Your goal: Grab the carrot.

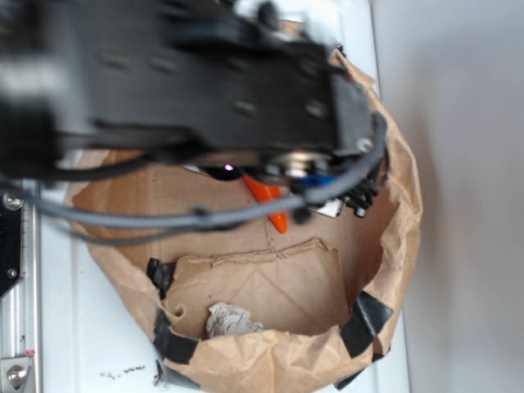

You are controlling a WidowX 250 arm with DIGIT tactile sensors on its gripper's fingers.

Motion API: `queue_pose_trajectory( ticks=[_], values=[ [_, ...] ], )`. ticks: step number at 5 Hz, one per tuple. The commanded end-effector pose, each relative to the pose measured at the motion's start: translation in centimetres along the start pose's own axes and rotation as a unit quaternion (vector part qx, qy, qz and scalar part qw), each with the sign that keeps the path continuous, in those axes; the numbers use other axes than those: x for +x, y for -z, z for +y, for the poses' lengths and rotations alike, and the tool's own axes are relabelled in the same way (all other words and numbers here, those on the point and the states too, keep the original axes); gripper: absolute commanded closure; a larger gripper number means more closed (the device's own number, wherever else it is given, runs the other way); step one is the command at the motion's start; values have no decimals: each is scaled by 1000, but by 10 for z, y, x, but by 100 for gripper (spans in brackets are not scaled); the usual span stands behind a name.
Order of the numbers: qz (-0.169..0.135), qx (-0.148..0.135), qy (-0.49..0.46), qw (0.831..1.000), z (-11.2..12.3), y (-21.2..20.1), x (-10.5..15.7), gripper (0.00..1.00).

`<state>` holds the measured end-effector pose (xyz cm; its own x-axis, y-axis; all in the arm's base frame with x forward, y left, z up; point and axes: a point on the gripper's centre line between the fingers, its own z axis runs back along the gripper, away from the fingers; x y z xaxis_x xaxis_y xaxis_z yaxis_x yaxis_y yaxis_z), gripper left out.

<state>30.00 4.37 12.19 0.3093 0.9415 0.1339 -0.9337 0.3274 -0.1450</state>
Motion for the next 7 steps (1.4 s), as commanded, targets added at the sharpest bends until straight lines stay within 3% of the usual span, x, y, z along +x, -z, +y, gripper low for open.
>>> queue_pose_trajectory(
  ticks=[1,4,5,6,7],
  values=[
    [-1,-5,-33,999,9,-5,23,0],
    [-1,-5,-33,999,9,-5,23,0],
    [-18,-17,-77,997,13,15,20,0],
    [-8,-47,-86,995,15,38,22,0],
    [-22,-45,-72,996,12,59,22,0]
  ],
)
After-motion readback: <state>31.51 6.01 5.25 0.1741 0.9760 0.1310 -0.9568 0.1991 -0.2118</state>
